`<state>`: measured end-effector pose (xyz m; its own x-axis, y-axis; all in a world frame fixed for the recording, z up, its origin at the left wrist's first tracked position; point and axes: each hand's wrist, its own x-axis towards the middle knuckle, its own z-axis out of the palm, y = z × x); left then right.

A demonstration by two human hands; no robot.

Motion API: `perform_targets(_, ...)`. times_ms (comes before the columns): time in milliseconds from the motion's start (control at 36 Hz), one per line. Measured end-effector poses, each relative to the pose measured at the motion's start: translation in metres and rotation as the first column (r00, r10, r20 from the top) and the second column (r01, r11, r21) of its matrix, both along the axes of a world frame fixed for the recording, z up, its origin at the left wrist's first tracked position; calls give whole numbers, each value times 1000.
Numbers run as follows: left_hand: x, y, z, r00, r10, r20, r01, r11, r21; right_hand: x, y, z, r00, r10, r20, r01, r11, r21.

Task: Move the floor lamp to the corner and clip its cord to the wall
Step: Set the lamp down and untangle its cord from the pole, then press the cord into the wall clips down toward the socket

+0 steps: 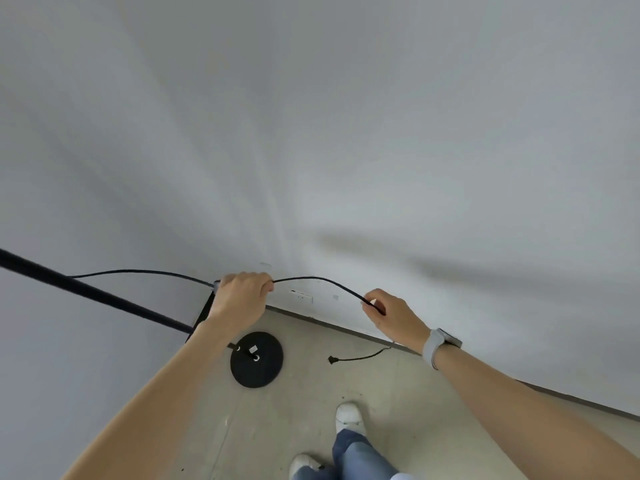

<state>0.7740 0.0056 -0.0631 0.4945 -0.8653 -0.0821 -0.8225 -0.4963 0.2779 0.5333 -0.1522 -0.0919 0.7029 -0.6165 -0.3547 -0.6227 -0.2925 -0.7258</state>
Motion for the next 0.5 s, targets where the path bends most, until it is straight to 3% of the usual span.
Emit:
perform_targets(111,-8,-18,-26,995,-68,79,57,990,132,28,-4,-10,999,51,4,-51,999,-7)
perform_targets(333,9,-3,-67,972,-50,229,-45,919,392,48,9,-43,980,161,-121,-183,962,-201)
perform_targets(389,22,-3,-75,959,-64,277,-44,930,366,66,12,-50,986,139,-94,-158,959,-235)
perform_targets(500,49,-9,-106,847,-256,466,147,955,258,107,16,-81,999,39,-15,-42,947,-318)
